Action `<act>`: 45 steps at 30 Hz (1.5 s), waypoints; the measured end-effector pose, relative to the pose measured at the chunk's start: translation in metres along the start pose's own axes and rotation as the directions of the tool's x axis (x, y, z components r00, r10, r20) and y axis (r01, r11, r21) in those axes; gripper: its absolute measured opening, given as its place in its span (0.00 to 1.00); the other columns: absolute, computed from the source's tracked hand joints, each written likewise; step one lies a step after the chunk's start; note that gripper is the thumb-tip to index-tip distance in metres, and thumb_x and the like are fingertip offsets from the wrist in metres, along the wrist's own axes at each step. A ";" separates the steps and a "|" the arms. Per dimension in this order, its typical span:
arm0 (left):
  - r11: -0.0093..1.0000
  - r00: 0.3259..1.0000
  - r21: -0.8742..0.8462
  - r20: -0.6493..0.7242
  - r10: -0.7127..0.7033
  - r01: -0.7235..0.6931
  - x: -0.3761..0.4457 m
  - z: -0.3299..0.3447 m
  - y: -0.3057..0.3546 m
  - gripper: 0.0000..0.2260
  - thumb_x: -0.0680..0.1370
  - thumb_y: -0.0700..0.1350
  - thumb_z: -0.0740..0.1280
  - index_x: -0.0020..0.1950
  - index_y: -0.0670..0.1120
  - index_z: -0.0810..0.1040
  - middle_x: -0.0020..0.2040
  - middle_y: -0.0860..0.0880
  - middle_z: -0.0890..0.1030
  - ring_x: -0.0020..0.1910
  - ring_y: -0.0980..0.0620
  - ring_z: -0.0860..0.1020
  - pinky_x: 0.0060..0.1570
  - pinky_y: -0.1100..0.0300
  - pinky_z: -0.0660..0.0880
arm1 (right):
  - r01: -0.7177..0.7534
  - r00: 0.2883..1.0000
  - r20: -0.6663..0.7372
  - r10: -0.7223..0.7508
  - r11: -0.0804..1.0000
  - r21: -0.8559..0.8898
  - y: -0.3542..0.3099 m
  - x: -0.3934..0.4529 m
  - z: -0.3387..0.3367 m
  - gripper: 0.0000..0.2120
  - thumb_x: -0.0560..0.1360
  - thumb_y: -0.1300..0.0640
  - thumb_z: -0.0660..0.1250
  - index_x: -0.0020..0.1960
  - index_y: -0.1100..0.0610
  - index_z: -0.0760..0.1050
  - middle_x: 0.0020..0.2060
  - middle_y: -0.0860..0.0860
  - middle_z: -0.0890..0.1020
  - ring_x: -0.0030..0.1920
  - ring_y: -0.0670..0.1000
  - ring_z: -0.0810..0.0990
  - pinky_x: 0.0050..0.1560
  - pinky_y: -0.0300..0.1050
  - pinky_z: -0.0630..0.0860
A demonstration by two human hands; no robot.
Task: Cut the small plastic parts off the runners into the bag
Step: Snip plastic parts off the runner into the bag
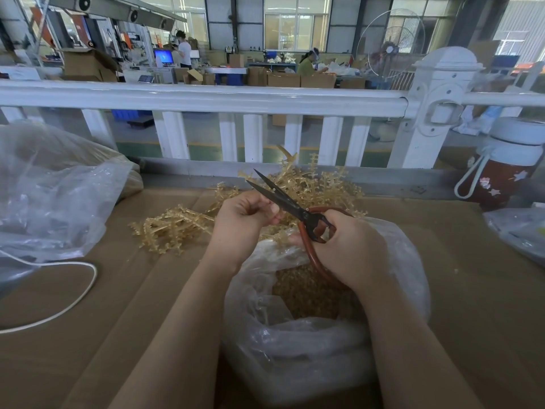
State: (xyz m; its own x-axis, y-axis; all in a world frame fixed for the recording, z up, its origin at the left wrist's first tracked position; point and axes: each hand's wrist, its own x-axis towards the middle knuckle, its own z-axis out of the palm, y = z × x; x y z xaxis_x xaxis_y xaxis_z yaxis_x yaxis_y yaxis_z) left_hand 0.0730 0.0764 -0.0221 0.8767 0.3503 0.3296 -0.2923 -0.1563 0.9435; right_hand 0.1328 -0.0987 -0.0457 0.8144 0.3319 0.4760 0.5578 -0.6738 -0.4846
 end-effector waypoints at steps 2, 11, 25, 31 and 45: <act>1.000 1.000 0.008 -0.002 0.002 -0.002 0.000 0.000 0.000 0.10 0.78 0.30 0.66 0.43 0.43 0.83 0.39 0.48 0.84 0.41 0.54 0.82 0.44 0.64 0.78 | 0.006 1.000 0.008 -0.006 1.000 -0.026 0.000 0.000 -0.001 0.33 0.63 0.18 0.59 0.51 0.42 0.79 0.39 0.36 0.81 0.36 0.31 0.72 0.34 0.26 0.60; 0.999 0.999 0.027 0.031 0.035 -0.035 -0.001 -0.001 0.002 0.10 0.78 0.30 0.65 0.44 0.42 0.82 0.39 0.49 0.84 0.39 0.56 0.81 0.43 0.66 0.77 | 0.009 1.000 -0.023 -0.011 0.996 -0.088 0.000 0.000 -0.001 0.24 0.69 0.26 0.67 0.48 0.46 0.80 0.37 0.38 0.81 0.34 0.39 0.74 0.34 0.27 0.64; 0.998 0.997 -0.066 0.076 0.024 -0.019 -0.003 -0.001 0.002 0.11 0.78 0.30 0.65 0.42 0.43 0.80 0.37 0.51 0.83 0.39 0.56 0.81 0.42 0.66 0.77 | 0.005 1.000 -0.011 -0.005 0.999 0.042 -0.002 0.000 -0.001 0.37 0.58 0.15 0.55 0.47 0.42 0.81 0.31 0.35 0.78 0.35 0.34 0.74 0.32 0.29 0.65; 0.981 0.996 -0.170 0.014 -0.088 0.089 -0.002 -0.002 0.004 0.06 0.76 0.31 0.68 0.44 0.41 0.79 0.39 0.48 0.81 0.37 0.56 0.78 0.42 0.65 0.75 | 0.013 0.999 -0.030 -0.013 1.000 -0.014 0.002 0.000 0.000 0.33 0.63 0.18 0.60 0.47 0.44 0.81 0.32 0.39 0.80 0.34 0.37 0.75 0.33 0.30 0.67; 0.889 0.985 -0.424 0.070 -0.158 0.172 -0.004 -0.007 0.007 0.05 0.72 0.41 0.69 0.45 0.41 0.82 0.37 0.50 0.83 0.35 0.57 0.76 0.41 0.65 0.75 | 0.025 0.999 -0.038 -0.024 0.999 0.045 0.003 0.002 0.000 0.29 0.64 0.22 0.65 0.40 0.47 0.79 0.28 0.41 0.78 0.32 0.40 0.76 0.31 0.33 0.69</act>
State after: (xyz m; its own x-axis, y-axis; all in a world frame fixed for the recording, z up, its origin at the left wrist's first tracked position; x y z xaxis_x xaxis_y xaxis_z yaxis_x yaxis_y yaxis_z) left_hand 0.0646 0.0798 -0.0162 0.9363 0.3051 0.1736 -0.2707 0.3126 0.9105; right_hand 0.1359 -0.0999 -0.0466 0.7942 0.3222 0.5152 0.5850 -0.6347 -0.5049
